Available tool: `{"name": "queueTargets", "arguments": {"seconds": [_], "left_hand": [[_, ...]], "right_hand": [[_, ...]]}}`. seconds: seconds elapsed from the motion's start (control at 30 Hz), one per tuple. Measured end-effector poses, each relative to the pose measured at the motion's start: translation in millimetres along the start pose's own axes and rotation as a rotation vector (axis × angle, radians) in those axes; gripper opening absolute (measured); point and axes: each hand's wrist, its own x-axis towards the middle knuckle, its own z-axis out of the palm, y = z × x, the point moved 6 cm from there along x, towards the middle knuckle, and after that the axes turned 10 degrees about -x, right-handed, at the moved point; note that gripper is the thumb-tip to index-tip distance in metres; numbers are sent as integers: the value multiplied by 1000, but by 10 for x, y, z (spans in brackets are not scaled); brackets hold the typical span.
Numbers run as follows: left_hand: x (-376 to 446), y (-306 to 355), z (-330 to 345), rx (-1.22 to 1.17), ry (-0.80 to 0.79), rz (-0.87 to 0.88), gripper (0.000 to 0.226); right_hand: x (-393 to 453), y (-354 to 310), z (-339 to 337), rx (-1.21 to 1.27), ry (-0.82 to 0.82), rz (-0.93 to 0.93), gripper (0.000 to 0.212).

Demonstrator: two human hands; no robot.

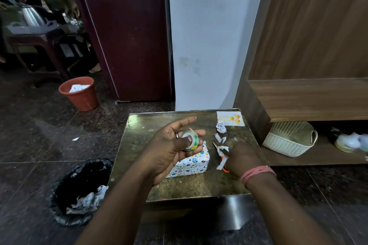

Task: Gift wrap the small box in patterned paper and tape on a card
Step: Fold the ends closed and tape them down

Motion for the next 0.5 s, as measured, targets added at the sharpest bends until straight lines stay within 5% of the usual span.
{"name": "queueTargets", "arguments": {"seconds": [0.17,0.27,0.37,0.5], "left_hand": [[5,-32,24,67,-22,-31,56],[2,-51,14,76,-26,-50,59],[1,-66,3,100,-32,-59,63],[-2,-85,-7,110,-26,-72,67]], "right_hand": [[-39,-109,-513,328,428,-198,16],[-197,-324,-698,823,176,-510,14],[-351,-512,-619,767,-67,-700,22],[-376,-547,-596,775,-89,-723,15]]}}
